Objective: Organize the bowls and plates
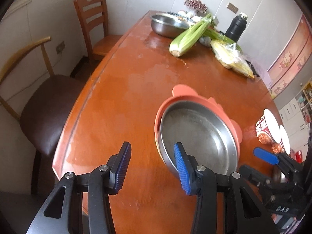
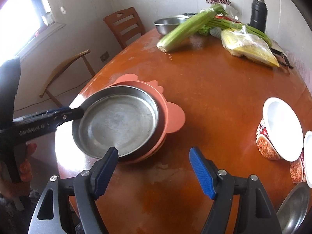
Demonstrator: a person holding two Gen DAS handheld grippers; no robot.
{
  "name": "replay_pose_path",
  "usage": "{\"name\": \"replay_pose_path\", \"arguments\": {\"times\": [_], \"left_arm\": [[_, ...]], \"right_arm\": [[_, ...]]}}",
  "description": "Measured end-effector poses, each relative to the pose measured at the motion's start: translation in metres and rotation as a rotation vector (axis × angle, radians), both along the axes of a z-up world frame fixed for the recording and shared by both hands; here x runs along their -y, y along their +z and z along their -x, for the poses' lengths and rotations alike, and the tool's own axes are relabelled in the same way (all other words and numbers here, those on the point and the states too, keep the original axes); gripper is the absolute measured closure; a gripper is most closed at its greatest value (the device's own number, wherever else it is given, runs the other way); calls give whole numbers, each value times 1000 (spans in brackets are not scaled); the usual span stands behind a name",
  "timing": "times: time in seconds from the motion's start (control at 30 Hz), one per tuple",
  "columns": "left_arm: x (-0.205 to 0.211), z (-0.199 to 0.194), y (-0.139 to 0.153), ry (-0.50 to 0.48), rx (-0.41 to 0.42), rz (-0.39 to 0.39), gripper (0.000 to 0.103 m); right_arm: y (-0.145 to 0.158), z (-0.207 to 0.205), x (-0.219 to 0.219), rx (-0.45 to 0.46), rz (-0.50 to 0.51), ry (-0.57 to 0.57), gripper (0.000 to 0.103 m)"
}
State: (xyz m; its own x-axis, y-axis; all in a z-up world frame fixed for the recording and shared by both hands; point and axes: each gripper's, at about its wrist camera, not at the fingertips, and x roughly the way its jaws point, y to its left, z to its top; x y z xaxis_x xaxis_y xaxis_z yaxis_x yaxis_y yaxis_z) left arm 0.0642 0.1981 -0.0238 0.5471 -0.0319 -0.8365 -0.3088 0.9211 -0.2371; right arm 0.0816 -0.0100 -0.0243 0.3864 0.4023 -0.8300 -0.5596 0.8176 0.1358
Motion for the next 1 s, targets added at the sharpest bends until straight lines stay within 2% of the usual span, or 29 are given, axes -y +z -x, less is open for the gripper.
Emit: {"name": "replay_pose_path", "arguments": {"times": [0.2, 0.33, 0.4, 0.53, 0.77, 1.0], "left_arm": [[9, -17, -12, -19, -33, 46, 55], [16, -27, -18, -31, -54, 49, 55], [21, -31, -19, -41, -59, 44, 52], [27, -37, -22, -49, -70, 27, 43], [31, -47, -21, -47, -72, 5, 43], [44, -60, -21, -67, -74, -14, 42]], "right_arm": [[-8, -14, 5, -62, -43, -45, 28], [-12, -20, 3, -89, -53, -46, 28], [-16, -22, 1, -103, -55, -41, 28], [-18, -26, -3, -104, -48, -31, 28], [-20, -32, -4, -96, -40, -20, 28], [-26, -41, 3, -90, -11, -57, 28]]}}
